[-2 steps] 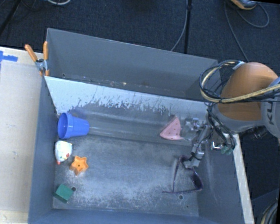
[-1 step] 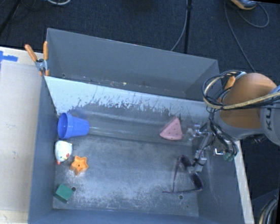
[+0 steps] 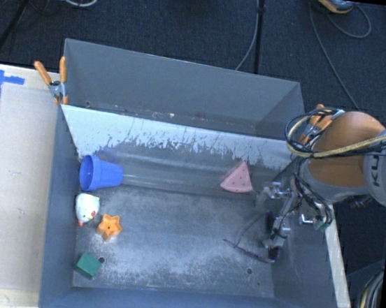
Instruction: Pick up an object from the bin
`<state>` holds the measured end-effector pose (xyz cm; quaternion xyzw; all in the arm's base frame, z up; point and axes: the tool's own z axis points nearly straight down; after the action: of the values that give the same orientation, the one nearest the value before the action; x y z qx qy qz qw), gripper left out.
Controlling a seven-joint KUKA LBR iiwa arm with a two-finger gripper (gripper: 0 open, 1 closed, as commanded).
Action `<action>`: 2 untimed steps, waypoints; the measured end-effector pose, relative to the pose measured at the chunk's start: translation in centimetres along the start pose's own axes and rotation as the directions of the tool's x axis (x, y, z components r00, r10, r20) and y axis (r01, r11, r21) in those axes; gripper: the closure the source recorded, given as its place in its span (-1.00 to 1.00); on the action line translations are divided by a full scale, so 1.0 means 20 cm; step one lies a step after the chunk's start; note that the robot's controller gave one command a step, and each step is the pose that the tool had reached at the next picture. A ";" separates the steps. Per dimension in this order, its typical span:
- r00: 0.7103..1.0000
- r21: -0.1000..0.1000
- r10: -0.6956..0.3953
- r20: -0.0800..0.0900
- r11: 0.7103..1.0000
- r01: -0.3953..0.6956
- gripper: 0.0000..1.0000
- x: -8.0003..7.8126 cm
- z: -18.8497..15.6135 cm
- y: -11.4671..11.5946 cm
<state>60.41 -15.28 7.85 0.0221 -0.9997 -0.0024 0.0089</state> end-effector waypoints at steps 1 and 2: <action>0.999 0.005 -0.050 0.020 0.999 0.050 -1.00 0.04 -0.06 -0.01; 0.979 0.000 -0.205 0.002 0.979 0.205 -1.00 0.07 0.03 -0.02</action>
Offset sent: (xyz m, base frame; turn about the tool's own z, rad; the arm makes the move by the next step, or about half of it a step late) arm -0.0167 -0.0060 -0.0085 -0.2135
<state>58.95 -15.65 7.30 0.1250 -0.9921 -0.0036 0.0076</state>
